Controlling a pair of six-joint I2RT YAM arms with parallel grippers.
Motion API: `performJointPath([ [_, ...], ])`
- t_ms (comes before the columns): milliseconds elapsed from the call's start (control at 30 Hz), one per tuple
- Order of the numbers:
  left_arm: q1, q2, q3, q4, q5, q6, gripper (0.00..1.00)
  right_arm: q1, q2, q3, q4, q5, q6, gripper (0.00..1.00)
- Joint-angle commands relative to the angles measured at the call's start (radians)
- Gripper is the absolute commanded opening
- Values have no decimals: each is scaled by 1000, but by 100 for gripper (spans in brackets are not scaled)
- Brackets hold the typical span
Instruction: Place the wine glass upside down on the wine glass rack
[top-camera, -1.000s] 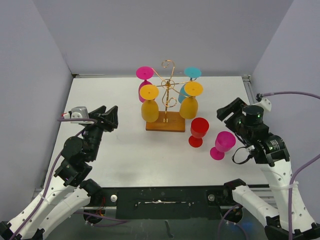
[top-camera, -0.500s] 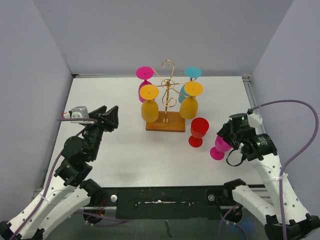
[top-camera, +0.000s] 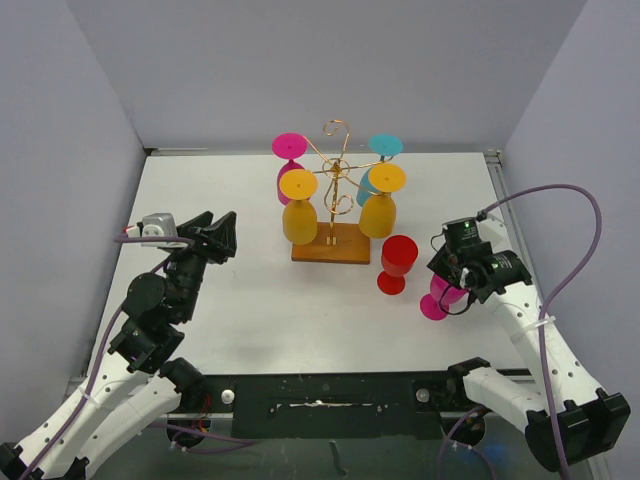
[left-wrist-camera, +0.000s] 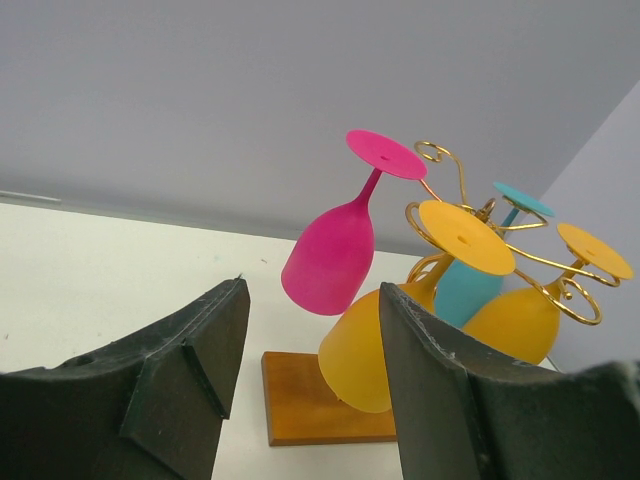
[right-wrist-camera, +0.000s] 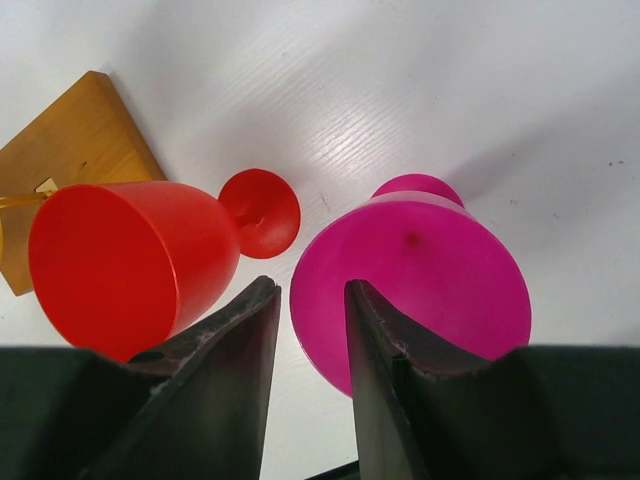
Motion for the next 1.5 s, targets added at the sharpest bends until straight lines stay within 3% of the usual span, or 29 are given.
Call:
performJointPath([
  [0, -1, -12, 18, 35, 1, 1, 53, -1, 17, 13, 55, 29, -50, 32],
  [433, -1, -11, 21, 28, -1, 6, 53, -1, 61, 9, 79, 19, -107, 24],
  [800, -1, -5, 25, 28, -2, 10, 53, -2, 63, 24, 67, 50, -106, 0],
  [1067, -1, -7, 33, 26, 4, 10, 54, -2, 24, 73, 44, 84, -100, 0],
  [1267, 1, 33, 63, 34, 55, -11, 53, -1, -61, 190, 46, 237, -121, 0],
  [1467, 1, 77, 123, 31, 140, -56, 54, -2, -124, 284, 155, 307, -163, 0],
])
